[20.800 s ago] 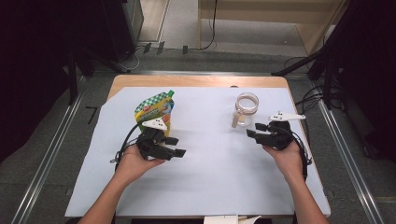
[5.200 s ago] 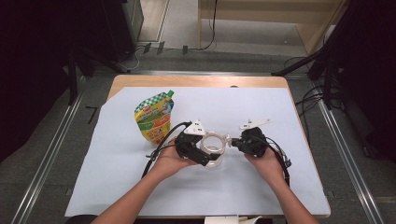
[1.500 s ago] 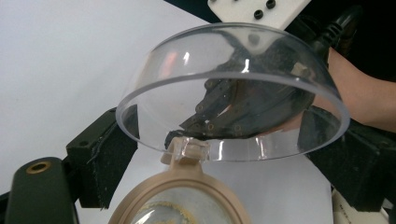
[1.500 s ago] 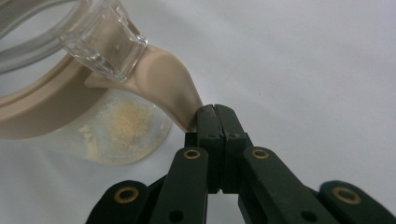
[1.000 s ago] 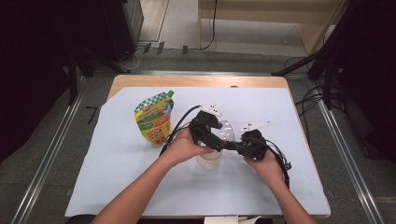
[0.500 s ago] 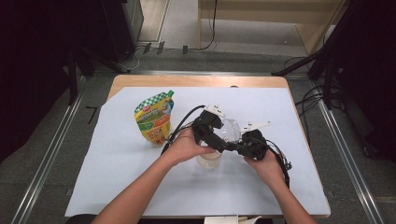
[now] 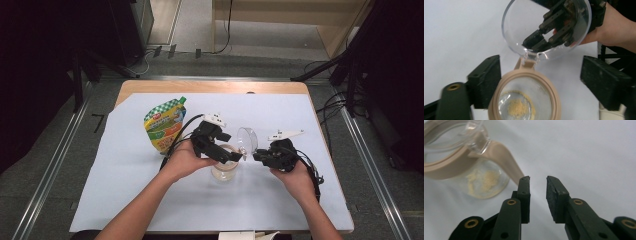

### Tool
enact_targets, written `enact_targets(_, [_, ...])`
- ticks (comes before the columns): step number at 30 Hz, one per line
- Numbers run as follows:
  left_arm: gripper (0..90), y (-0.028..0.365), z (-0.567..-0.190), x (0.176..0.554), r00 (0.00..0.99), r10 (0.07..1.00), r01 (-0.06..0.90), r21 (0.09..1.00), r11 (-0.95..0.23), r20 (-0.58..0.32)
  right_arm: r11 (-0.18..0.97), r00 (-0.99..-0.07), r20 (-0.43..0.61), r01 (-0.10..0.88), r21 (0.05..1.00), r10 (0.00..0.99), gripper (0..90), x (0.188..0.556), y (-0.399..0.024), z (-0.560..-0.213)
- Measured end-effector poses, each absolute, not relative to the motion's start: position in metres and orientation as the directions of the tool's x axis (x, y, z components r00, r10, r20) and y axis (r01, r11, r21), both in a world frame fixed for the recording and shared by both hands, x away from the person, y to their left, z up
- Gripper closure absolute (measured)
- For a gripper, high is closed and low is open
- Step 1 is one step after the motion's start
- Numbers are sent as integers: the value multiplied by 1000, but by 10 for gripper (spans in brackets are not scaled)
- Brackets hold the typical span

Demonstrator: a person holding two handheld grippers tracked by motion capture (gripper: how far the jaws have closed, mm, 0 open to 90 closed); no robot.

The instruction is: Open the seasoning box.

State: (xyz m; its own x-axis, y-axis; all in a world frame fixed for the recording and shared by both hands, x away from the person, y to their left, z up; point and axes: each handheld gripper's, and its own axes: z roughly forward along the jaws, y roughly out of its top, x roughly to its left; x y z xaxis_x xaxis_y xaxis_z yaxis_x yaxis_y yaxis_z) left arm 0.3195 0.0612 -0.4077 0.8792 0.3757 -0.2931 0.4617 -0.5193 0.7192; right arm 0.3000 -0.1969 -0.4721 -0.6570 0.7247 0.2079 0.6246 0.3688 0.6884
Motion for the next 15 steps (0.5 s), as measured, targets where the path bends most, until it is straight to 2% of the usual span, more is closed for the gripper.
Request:
enact_targets(4, [256,72,-407,318,868,403,477,711,-517,-289,395,-676,202,618,680,709,706,290,-197,-467])
enact_targets(9, [362,86,-404,315,853,423,500,716,-488,-307,390,-699,219,599,700,681,641,274,-193,-462])
enact_targets(15, [438,106,-392,314,824,457,537,722,-437,-336,416,-729,238,592,691,642,467,257,-179,-465])
